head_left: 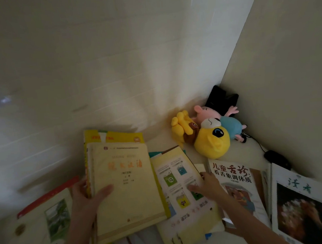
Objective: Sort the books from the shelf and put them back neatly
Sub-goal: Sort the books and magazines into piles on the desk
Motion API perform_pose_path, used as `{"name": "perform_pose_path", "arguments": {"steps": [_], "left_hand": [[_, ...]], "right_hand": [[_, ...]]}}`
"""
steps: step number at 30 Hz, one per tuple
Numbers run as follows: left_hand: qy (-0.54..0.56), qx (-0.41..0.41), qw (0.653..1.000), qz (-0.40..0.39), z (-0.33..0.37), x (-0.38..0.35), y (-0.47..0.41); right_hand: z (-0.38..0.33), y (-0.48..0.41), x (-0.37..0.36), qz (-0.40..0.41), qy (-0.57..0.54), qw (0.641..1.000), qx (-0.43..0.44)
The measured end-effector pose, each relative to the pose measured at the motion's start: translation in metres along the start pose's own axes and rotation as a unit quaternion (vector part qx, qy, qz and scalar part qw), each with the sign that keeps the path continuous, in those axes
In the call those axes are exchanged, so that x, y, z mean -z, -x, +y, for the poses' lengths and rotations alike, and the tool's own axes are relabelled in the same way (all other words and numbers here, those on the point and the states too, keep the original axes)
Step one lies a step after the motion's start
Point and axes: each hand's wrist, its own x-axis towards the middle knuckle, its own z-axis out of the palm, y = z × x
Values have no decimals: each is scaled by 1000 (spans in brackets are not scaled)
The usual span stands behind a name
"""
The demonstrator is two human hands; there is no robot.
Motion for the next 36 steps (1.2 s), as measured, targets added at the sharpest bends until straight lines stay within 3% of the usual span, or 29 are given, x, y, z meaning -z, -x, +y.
{"name": "perform_pose_path", "arguments": {"steps": [7, 13, 19, 23, 29, 36], "left_hand": [[19, 24, 1000, 5, -14, 4, -8], [22, 50, 998, 15, -19, 5, -13], [41, 61, 997, 1, -24, 11, -14], [61, 70, 996, -5, -29, 16, -17], [74, 80, 994, 0, -34, 21, -18], [66, 92, 993, -14, -33, 19, -12]], "right_hand": [[-13, -2, 18, -56, -36, 998, -6], [-1, -12, 1, -25, 29, 999, -21], [47, -75, 1, -106, -41, 992, -46], [-6, -19, 22, -104, -156, 981, -39], [-51, 26, 42, -33, -177, 982, 49], [-106, 63, 75, 119, -58, 976, 172]]}}
